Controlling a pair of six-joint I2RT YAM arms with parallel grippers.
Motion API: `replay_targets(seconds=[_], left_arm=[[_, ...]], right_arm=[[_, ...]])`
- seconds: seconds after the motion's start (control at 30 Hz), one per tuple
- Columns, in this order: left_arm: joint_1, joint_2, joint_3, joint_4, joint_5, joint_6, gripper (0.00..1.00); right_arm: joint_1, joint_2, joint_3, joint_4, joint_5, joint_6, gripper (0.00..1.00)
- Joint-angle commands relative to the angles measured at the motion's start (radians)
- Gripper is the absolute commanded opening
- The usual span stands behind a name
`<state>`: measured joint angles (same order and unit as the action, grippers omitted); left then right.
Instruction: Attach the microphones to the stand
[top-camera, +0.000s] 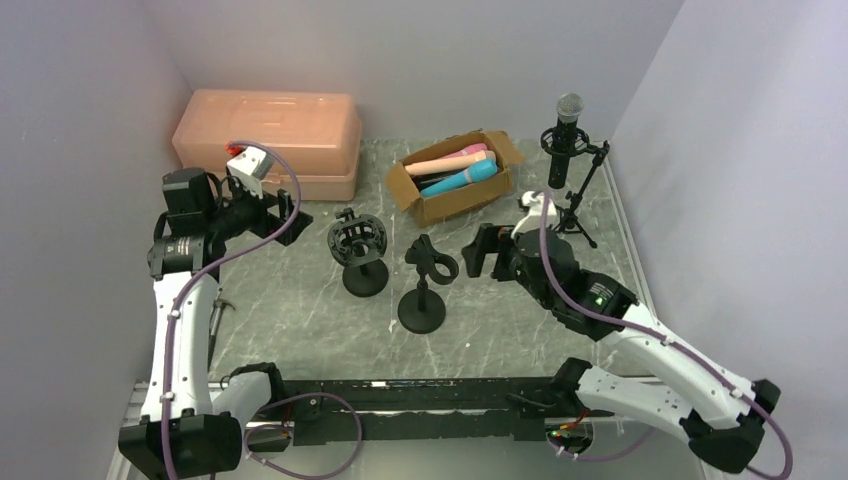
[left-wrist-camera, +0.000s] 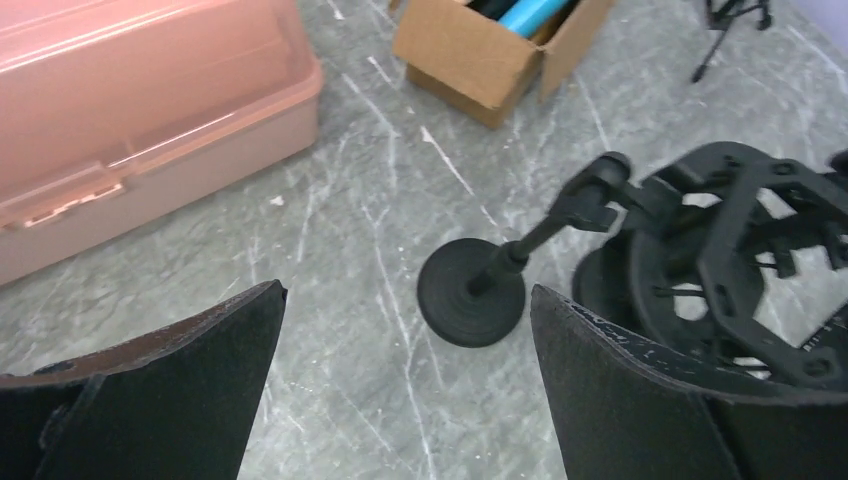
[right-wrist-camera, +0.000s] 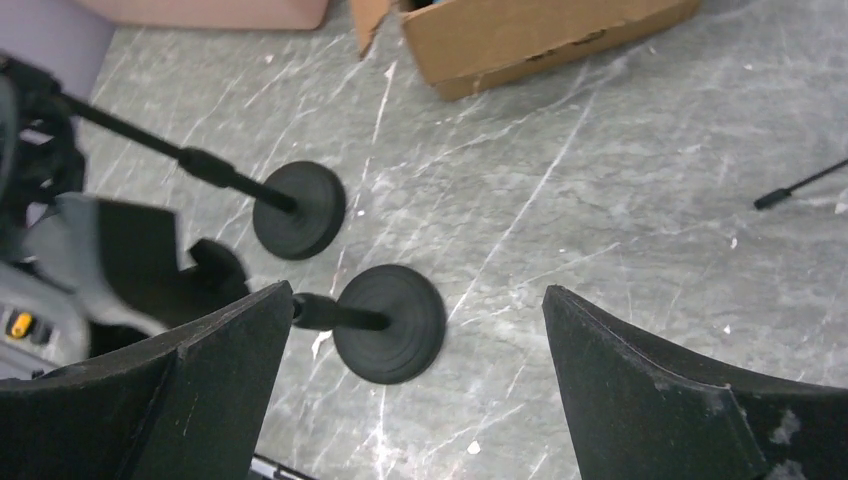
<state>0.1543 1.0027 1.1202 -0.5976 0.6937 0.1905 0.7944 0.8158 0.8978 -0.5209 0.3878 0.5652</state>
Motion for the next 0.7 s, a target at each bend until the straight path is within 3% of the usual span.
replay_targets(seconds=[0.0,0.23,0.57,0.67], left_arm=[[0.002,0.003,0.069,-0.141,0.13,0.044,0.99],[-0.003,0.012,0.107,-0.156,0.152,0.022,0.99],[-0.015,0.006,0.192,-0.259,0.239,0.079,0.99],[-0.067,0.019,0.224,-0.272,0.255,0.064,0.99]], right_arm=[[0.133,0.084,0.154,-0.139,0.153,-0.048,1.0],[0.147,0.216,0.343,-0.117,0.135,-0.157,1.0],[0.161,0.319,0.485,-0.148,-0.211,-0.308,1.0],[0.176,0.352,0.509,-0.179,-0.253,-0.332,1.0]])
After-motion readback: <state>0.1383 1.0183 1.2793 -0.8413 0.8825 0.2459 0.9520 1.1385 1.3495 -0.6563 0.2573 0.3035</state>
